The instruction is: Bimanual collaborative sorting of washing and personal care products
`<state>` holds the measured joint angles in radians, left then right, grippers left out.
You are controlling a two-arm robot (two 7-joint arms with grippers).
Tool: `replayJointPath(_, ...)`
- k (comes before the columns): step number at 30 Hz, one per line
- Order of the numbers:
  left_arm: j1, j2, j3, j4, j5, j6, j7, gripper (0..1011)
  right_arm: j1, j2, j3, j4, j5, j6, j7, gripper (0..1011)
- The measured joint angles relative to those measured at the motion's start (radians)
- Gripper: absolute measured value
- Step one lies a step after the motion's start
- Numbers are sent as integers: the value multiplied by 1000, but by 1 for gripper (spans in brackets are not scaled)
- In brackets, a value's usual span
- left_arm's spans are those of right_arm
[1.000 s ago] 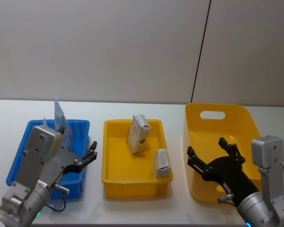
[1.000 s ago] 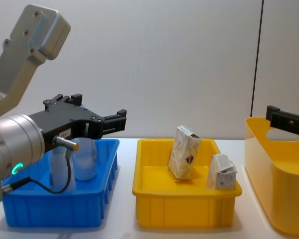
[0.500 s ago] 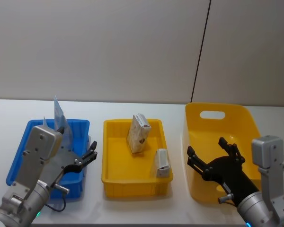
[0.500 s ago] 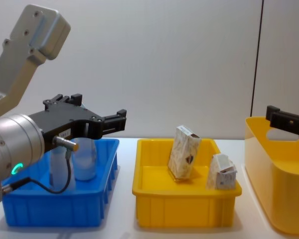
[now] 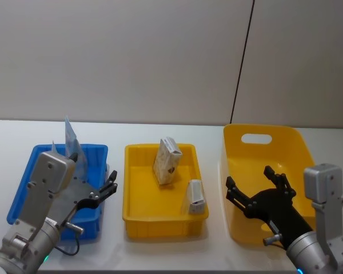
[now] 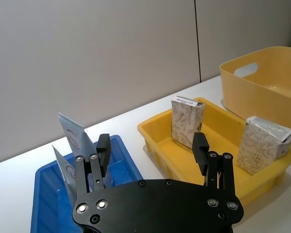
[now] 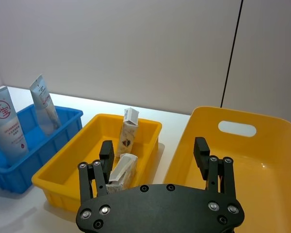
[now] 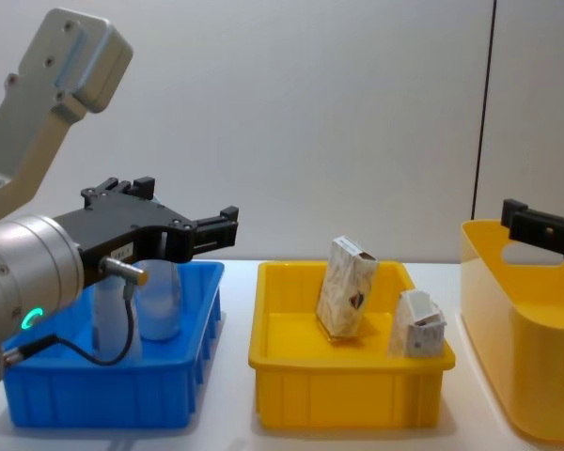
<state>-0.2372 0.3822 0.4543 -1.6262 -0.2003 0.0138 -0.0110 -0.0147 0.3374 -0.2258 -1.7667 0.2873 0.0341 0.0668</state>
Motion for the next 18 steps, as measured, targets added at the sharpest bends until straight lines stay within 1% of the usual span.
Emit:
replayJointPath(8,0,0,0,0,0,0,0,1001,8,2,0,1,0,13,10,1003)
replayJointPath(12,0,0,0,0,0,0,0,1001,19,4,0,1,1,37,17,1004)
replayJointPath(18,0,0,0,0,0,0,0,1001,40,6,-2,1,4,87,25,1004)
